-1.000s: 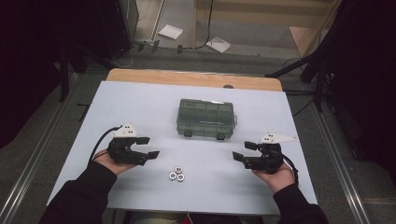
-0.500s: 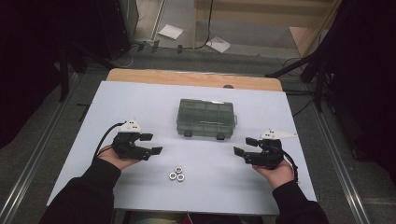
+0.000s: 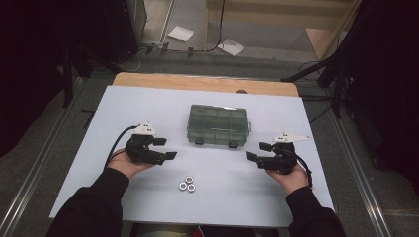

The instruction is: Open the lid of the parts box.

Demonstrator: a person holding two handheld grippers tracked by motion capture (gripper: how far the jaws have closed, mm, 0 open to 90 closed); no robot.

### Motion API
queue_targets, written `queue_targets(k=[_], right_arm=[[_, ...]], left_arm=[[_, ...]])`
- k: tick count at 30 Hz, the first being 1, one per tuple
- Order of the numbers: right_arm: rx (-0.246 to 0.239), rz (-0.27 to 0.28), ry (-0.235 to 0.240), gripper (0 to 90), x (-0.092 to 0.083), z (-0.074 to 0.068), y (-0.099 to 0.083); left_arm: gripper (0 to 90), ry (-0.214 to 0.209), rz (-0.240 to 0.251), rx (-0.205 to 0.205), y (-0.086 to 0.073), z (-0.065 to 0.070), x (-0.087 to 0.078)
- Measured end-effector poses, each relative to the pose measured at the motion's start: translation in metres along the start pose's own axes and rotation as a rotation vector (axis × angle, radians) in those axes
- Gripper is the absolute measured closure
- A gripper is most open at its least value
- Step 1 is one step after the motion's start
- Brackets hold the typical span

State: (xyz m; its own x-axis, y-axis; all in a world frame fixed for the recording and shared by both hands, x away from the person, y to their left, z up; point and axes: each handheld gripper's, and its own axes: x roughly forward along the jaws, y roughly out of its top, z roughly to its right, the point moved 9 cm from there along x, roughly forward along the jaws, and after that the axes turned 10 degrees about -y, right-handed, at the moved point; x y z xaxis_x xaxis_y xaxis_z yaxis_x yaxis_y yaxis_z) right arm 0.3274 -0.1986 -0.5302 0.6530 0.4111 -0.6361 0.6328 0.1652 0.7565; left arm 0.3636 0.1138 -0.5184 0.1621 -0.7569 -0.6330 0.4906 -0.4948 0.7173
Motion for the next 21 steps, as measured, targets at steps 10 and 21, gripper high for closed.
queue_targets(k=[10, 21], right_arm=[[-0.002, -0.022, -0.014, 32.3, 0.011, 0.004, 0.002], [-0.005, -0.026, -0.025, 34.3, 0.020, 0.008, 0.006]], left_arm=[[29.8, 0.007, -0.006, 0.003, 0.005, -0.004, 0.008], [29.9, 0.000, 0.013, -0.004, 0.016, -0.012, 0.018]])
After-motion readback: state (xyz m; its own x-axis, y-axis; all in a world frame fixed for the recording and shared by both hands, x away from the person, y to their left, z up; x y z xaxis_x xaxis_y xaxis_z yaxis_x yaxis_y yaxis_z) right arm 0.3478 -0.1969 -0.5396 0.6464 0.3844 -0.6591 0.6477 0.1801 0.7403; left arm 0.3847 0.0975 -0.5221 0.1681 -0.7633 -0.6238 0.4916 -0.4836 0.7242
